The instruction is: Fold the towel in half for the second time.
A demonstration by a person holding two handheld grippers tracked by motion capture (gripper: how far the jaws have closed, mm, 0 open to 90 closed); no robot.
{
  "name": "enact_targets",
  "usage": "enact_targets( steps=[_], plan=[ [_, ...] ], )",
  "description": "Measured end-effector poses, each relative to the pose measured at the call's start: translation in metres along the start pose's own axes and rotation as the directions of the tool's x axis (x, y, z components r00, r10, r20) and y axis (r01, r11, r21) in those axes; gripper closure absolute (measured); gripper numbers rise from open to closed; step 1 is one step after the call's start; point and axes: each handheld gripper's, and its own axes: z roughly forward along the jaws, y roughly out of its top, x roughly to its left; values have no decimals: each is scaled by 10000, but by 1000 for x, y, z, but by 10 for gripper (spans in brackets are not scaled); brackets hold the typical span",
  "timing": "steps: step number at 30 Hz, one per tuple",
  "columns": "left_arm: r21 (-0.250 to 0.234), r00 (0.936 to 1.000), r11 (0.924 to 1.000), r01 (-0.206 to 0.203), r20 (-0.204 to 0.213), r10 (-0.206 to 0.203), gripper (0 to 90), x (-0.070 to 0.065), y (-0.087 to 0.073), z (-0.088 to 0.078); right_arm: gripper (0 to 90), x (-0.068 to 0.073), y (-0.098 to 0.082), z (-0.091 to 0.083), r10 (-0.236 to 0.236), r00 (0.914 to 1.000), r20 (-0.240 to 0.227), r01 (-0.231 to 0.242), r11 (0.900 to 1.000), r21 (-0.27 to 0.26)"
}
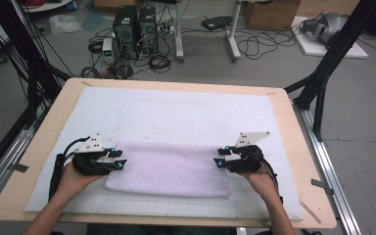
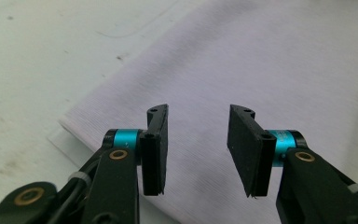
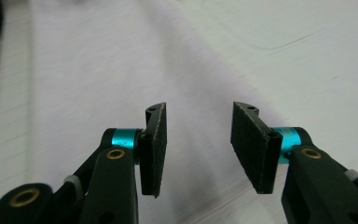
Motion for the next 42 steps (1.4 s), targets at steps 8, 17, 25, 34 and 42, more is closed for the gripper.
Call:
enact_targets(
  steps=[8,17,25,34,42],
  plan=[
    [-328,9927,9977,591,-1037,-622,582,28,4,20,527,-34,14,25,441,9963,739,-435,9990,-106],
    [271,9868,9945,1011,-1297,-968,550,41,-4,36,534,-43,5,42,444,9968,666,-510,9937,1001],
    [625,9790,9893,1320,-1647,-1202,420,44,-8,42,504,-43,-12,30,622,9954,731,-692,9927,985],
    [639,9796,9857,1562,-1376,-1464,486,45,-9,43,498,-42,-18,29,896,9928,800,-975,9902,1004],
    [653,9826,9856,1560,-1120,-1481,610,44,-9,43,617,-42,-20,29,1101,9927,497,-1143,9891,930]
  ],
)
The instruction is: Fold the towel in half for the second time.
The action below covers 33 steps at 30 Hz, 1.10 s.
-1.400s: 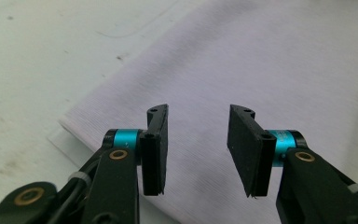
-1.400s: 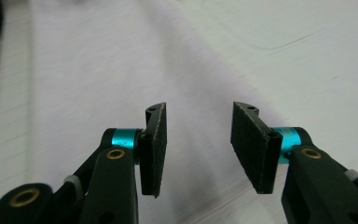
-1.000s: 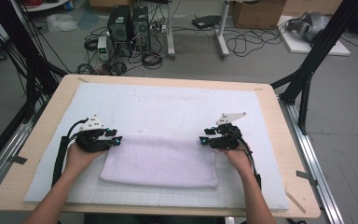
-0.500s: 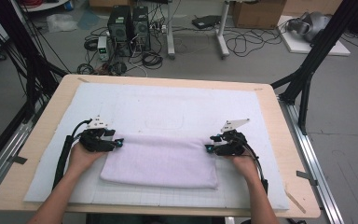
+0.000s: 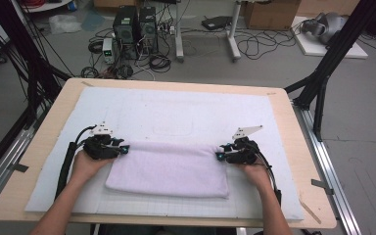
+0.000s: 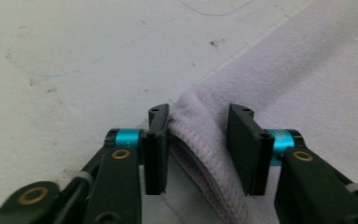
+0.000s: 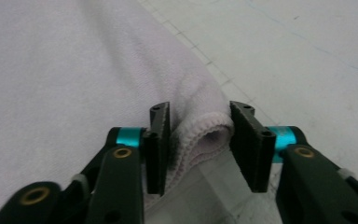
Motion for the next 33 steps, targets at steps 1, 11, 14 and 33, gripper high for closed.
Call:
enact_targets(
  steps=[1,11,14,33],
  plan=[
    [7,10000,10000,-5,47,5,628,-1,0,0,655,0,0,0,13,10000,-80,-13,10000,21],
    [0,9990,9990,-444,-37,444,763,-5,1,-4,765,4,2,-1,-143,9996,-263,142,9999,-23],
    [-185,9985,9986,-489,-236,485,778,-9,3,-8,771,7,5,-5,-225,9997,-136,223,9997,-130],
    [-1254,9893,9905,-567,-1405,388,787,28,88,-5,772,-35,79,-22,-222,9891,1454,328,9970,-708]
  ],
)
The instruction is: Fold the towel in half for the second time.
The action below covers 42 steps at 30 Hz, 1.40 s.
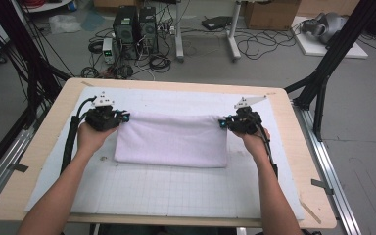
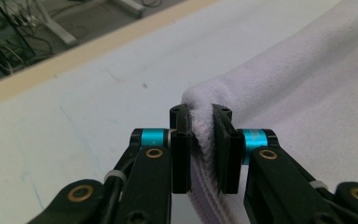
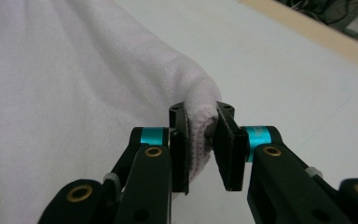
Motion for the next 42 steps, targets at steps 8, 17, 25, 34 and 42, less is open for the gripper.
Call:
enact_targets(
  steps=[8,17,25,34,42],
  plan=[
    [455,9984,9977,500,-291,-488,576,20,-2,11,509,-22,2,20,771,9962,411,-783,9965,278],
    [1012,9969,9949,7,786,-87,653,-9,-39,2,512,-1,-13,21,478,9988,-122,-470,9974,550],
    [574,9923,9983,118,1223,-188,597,-22,-52,-14,446,13,-25,15,634,9973,-380,-624,9977,255],
    [166,9926,9999,32,1217,-52,470,-31,-56,-27,273,26,-37,13,601,9981,-113,-602,9982,-8],
    [151,9911,9997,184,1316,-202,384,-33,-63,-33,184,40,-45,11,521,9986,-107,-522,9986,-66]
  ],
)
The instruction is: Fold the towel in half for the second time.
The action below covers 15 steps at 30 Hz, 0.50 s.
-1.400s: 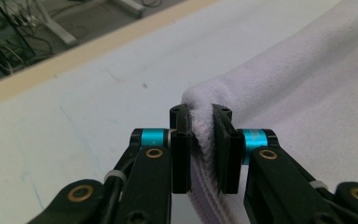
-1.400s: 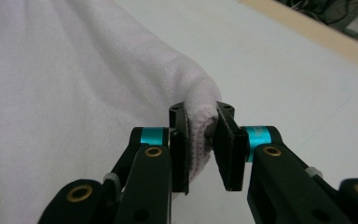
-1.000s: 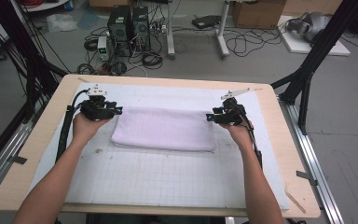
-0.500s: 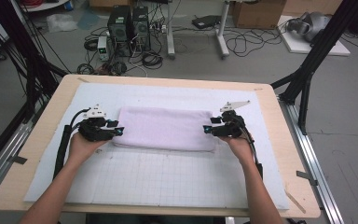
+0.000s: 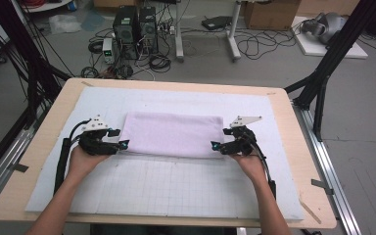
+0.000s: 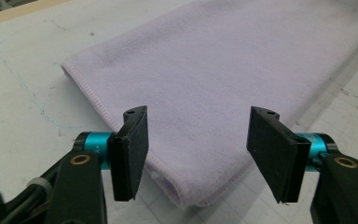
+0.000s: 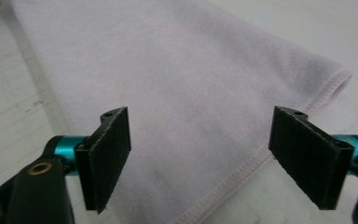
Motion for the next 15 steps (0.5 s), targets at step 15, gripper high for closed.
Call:
enact_targets(
  steps=[15],
  plan=[
    [106,10000,9999,-86,-36,87,317,-13,-12,-17,126,22,-7,-13,-308,9995,-47,307,9994,-160]
  ],
)
